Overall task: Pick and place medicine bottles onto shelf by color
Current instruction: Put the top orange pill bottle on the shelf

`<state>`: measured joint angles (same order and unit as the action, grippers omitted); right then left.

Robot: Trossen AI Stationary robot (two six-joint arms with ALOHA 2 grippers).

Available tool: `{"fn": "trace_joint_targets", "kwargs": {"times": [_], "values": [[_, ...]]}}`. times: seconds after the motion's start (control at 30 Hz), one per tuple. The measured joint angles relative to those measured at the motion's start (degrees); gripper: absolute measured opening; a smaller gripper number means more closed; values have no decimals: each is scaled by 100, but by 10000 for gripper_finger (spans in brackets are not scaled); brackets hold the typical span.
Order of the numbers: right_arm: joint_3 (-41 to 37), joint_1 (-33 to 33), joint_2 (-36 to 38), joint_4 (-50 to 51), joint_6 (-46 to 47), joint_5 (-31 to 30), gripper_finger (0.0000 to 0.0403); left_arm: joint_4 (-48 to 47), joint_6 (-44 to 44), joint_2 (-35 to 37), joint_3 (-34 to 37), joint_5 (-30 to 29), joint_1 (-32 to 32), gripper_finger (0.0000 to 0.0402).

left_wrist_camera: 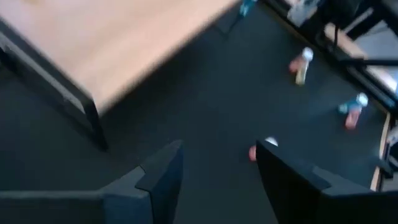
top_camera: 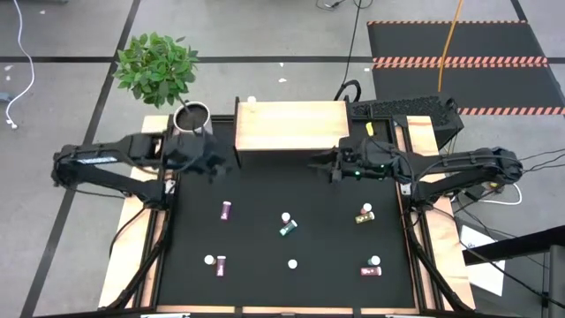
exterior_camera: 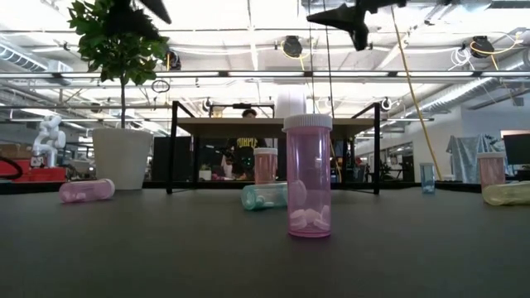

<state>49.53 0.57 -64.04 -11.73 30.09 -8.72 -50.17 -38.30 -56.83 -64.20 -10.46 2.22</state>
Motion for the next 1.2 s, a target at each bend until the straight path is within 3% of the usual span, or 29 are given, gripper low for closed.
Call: {"fn": "trace_joint_targets", "kwargs": {"times": [0.3, 0.6, 0.77, 0.93, 1.2], "values": [[1155, -524, -1157, 263, -194, -624, 199, -2, -640, 632, 1025, -16, -868, 202], [1784, -1210, -2104, 605, 239, -1830, 199, -238, -509, 1007, 1449, -11, -1298, 202], [1786, -1545, -2312, 644, 813, -2502, 199, -182, -427, 1000, 2034, 37, -1677, 202], [1786, -1770, -2256, 630, 999, -3035, 199, -167, -443, 999, 2285, 518, -1961, 202], [2496, -1706, -2296, 1362, 679, -2938, 199, 181, -168, 914, 2368, 492, -2325, 202]]}}
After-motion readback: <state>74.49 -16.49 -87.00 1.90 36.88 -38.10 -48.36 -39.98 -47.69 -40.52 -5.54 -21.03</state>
